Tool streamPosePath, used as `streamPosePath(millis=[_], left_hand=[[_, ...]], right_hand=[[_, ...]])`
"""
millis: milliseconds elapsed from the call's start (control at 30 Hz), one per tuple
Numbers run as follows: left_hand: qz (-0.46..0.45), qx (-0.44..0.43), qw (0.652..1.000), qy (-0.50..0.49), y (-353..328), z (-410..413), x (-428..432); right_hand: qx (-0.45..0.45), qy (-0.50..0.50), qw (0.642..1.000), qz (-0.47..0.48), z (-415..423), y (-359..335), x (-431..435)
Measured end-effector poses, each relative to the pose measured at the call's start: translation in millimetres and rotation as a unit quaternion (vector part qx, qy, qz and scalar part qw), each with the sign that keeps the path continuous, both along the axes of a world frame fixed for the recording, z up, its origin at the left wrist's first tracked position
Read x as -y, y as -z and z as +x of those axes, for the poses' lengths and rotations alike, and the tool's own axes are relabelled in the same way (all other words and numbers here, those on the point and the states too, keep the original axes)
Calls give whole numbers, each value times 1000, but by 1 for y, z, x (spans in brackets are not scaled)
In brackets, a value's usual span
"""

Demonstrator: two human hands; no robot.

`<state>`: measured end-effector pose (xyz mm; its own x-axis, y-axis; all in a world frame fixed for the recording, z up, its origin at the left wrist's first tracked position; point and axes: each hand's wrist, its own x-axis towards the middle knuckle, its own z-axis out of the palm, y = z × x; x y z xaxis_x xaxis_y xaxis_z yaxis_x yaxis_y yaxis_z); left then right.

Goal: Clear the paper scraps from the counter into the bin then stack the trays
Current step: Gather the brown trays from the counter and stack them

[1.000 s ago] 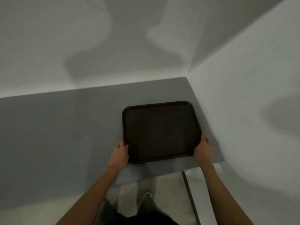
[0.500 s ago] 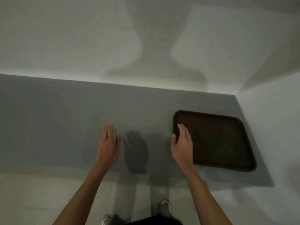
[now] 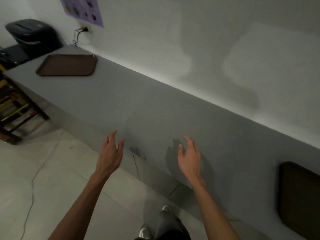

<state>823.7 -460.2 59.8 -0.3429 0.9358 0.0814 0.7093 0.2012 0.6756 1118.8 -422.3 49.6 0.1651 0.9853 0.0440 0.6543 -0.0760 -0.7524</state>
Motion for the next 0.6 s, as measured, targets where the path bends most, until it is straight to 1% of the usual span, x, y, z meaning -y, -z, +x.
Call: streamPosePath(millis=[100, 233, 367, 600], left_hand=[[-2, 10, 999, -45, -1, -59, -12], [-4, 0, 997, -77, 3, -137, -40], [-9, -16, 996, -91, 16, -217, -87], [-37, -57, 995, -77, 20, -349, -181]], right_hand=[[4, -38, 999, 1, -61, 1, -34], [9, -78, 997, 1, -141, 8, -85], [2, -107, 994, 10, -224, 23, -148], [2, -141, 990, -25, -358, 45, -250]])
